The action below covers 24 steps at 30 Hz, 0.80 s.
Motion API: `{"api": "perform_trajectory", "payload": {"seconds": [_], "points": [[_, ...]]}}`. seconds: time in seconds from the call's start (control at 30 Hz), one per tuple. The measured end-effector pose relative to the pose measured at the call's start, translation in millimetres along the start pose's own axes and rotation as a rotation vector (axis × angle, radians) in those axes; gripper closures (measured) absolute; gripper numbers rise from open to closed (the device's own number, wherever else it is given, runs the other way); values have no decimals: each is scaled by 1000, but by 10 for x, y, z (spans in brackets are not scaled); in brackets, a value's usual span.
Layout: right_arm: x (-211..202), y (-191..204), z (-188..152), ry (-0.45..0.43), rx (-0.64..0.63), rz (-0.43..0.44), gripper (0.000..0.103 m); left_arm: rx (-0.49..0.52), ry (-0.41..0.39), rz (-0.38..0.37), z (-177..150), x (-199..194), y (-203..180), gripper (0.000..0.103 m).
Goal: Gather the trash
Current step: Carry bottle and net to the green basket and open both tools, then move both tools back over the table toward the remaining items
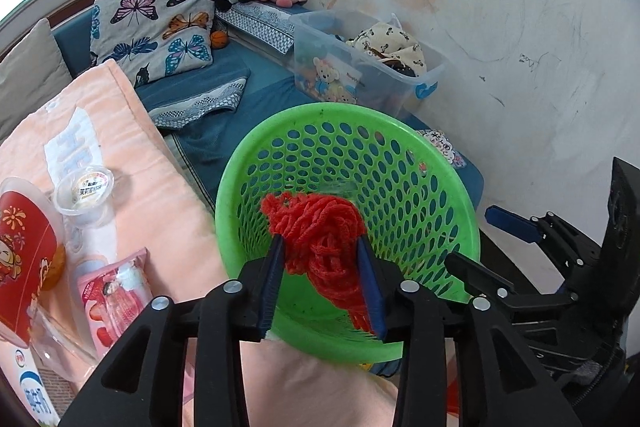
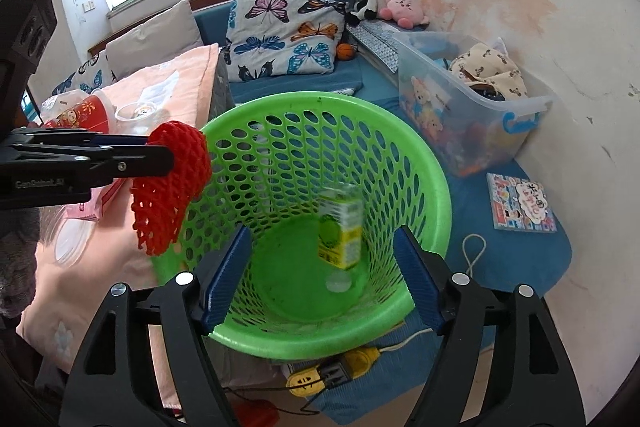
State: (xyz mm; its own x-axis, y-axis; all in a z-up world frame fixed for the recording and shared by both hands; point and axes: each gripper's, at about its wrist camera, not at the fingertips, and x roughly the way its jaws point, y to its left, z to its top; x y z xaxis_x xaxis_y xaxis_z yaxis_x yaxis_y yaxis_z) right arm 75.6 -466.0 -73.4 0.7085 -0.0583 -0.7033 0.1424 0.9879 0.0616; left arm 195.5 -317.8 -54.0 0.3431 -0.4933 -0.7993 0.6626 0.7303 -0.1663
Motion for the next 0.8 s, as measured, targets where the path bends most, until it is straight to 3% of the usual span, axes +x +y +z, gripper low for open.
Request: {"api": "perform_trajectory", "payload": {"seconds": [0.13,0.23,0.57,0.8], "points": [[-53,6,-11,-7,-1,-4,29,2,-1,-9,-19,-15,6,60],[-88,15,-13,-14,1,-6,28,9,-13,-8,-39,-53,-2,50],[-190,58,-13,-34,8,-3,27,-12,-52,-12,-128,-294,81,47],[-233,175,24,-47,-6,21,26,-42,-104,33,-265,-615,226,47]]}}
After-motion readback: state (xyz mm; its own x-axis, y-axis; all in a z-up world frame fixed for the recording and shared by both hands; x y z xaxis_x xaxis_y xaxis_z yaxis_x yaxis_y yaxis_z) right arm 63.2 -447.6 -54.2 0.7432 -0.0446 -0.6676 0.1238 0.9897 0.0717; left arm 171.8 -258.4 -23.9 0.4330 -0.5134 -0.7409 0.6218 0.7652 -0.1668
